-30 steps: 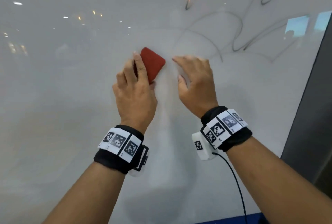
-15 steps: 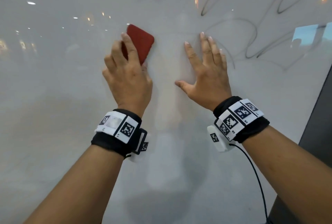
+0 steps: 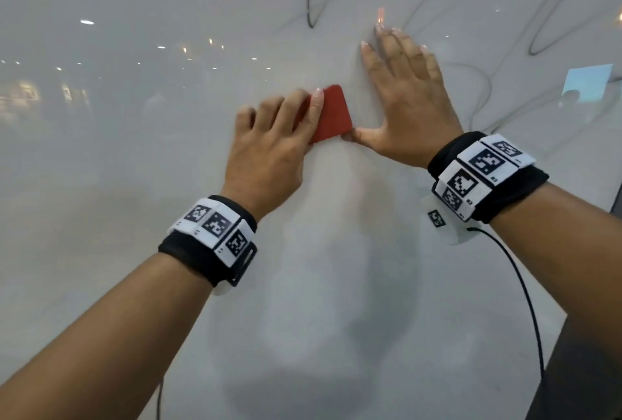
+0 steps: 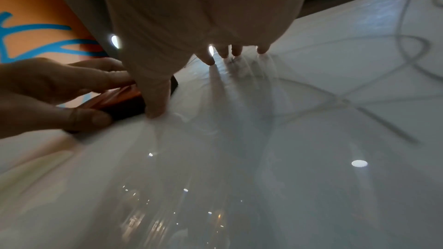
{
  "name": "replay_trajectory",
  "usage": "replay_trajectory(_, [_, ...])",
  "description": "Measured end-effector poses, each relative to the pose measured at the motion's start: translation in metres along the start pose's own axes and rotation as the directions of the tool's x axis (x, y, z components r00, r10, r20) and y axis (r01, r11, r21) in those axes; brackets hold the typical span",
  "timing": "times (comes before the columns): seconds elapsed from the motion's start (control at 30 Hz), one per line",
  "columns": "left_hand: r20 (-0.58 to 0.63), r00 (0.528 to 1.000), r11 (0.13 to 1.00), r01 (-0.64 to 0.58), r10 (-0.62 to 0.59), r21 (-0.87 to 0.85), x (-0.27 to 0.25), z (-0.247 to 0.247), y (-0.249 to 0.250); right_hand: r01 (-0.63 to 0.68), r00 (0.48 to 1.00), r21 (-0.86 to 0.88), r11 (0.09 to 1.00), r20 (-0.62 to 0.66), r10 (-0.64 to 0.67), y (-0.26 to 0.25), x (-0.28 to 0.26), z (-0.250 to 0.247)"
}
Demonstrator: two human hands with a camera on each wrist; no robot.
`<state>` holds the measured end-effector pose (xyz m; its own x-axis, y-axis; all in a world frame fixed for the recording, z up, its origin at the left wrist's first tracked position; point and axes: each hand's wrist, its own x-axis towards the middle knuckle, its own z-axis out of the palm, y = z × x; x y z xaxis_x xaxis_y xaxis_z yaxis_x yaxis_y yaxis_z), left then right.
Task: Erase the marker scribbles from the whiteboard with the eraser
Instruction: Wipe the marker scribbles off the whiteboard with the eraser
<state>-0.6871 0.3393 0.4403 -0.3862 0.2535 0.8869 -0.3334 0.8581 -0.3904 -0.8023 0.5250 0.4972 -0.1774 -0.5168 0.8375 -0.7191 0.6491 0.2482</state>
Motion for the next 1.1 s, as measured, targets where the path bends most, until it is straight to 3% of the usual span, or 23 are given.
replay_trajectory(0.03, [-0.009, 1.000, 0.999, -0.029, 0.029, 0.023, 0.001, 0.000, -0.009, 0.017, 1.000, -0.011, 1.000, 0.008, -0.017, 0.001, 0.001, 0.000])
replay_trajectory(0.07, [-0.035, 0.999, 0.999, 0.016, -0.015, 0.028, 0.004, 0.001, -0.018, 0.027, 0.999, -0.021, 0.999, 0.019, -0.027, 0.003, 0.000, 0.001])
replay_trajectory(0.17, [-0.080, 0.937, 0.939, 0.334, -0.340, -0.081, 0.015, -0.004, -0.025, 0.041, 0.999, -0.034, 0.999, 0.037, -0.040, 0.006, -0.004, 0.004])
replay_trajectory(0.2, [-0.076, 0.932, 0.934, 0.347, -0.354, -0.086, 0.017, -0.004, -0.021, 0.041, 0.999, -0.039, 0.998, 0.035, -0.039, 0.006, -0.004, 0.005])
replay_trajectory(0.27, [-0.054, 0.986, 0.987, 0.156, -0.158, -0.031, 0.015, 0.001, -0.016, 0.045, 0.998, -0.050, 0.998, 0.038, -0.044, 0.007, -0.004, 0.008])
replay_trajectory(0.33, [-0.026, 0.998, 0.998, -0.058, 0.059, 0.029, 0.014, 0.001, -0.024, 0.051, 0.998, -0.063, 0.997, 0.041, -0.048, 0.007, -0.004, 0.009])
replay_trajectory(0.4, [-0.033, 0.999, 0.999, -0.027, 0.029, 0.043, 0.018, 0.000, -0.038, 0.052, 0.998, -0.083, 0.995, 0.036, -0.050, 0.006, -0.004, 0.009])
replay_trajectory(0.5, [-0.071, 0.967, 0.969, 0.240, -0.244, -0.066, 0.025, -0.005, -0.034, 0.065, 0.998, -0.101, 0.993, 0.029, -0.063, 0.004, -0.003, 0.005])
replay_trajectory(0.53, [-0.066, 0.969, 0.969, 0.233, -0.238, -0.082, 0.027, -0.005, -0.028, 0.075, 0.997, -0.104, 0.992, 0.026, -0.073, 0.004, 0.000, 0.002])
replay_trajectory(0.63, [-0.023, 0.999, 0.999, -0.046, 0.046, -0.017, 0.025, -0.005, -0.027, 0.106, 0.994, -0.098, 0.989, 0.009, -0.106, 0.006, 0.013, -0.007])
replay_trajectory(0.67, [-0.028, 0.996, 0.996, -0.085, 0.085, 0.012, 0.026, -0.007, -0.034, 0.109, 0.994, -0.100, 0.989, 0.011, -0.108, 0.007, 0.016, -0.010])
replay_trajectory(0.7, [-0.051, 0.997, 0.998, -0.053, 0.054, 0.031, 0.029, -0.008, -0.041, 0.109, 0.994, -0.107, 0.988, 0.018, -0.108, 0.007, 0.019, -0.012])
replay_trajectory(0.8, [-0.096, 0.971, 0.975, 0.215, -0.219, -0.055, 0.034, -0.009, -0.041, 0.116, 0.993, -0.123, 0.986, 0.045, -0.112, 0.007, 0.019, -0.011])
replay_trajectory(0.83, [-0.090, 0.978, 0.981, 0.185, -0.190, -0.061, 0.034, -0.009, -0.035, 0.117, 0.993, -0.126, 0.985, 0.047, -0.112, 0.007, 0.018, -0.010])
replay_trajectory(0.93, [-0.038, 0.992, 0.993, -0.119, 0.119, 0.007, 0.033, -0.007, -0.032, 0.115, 0.992, -0.129, 0.985, 0.060, -0.108, 0.008, 0.019, -0.008])
replay_trajectory(0.97, [-0.046, 0.995, 0.996, -0.086, 0.087, 0.027, 0.037, -0.008, -0.038, 0.110, 0.993, -0.125, 0.986, 0.063, -0.103, 0.008, 0.020, -0.008])
replay_trajectory(1.0, [-0.065, 0.997, 0.999, 0.049, -0.048, 0.017, 0.041, -0.009, -0.043, 0.105, 0.993, -0.119, 0.987, 0.070, -0.097, 0.007, 0.020, -0.007])
replay_trajectory(1.03, [-0.071, 0.965, 0.967, 0.250, -0.252, -0.040, 0.046, -0.010, -0.045, 0.100, 0.993, -0.113, 0.989, 0.078, -0.091, 0.007, 0.020, -0.007])
replay_trajectory(1.07, [-0.061, 0.903, 0.903, 0.420, -0.426, -0.093, 0.050, -0.012, -0.043, 0.093, 0.993, -0.107, 0.990, 0.085, -0.085, 0.006, 0.020, -0.006])
replay_trajectory(1.1, [-0.056, 0.871, 0.871, 0.480, -0.487, -0.104, 0.053, -0.013, -0.037, 0.086, 0.993, -0.101, 0.991, 0.086, -0.078, 0.005, 0.019, -0.006])
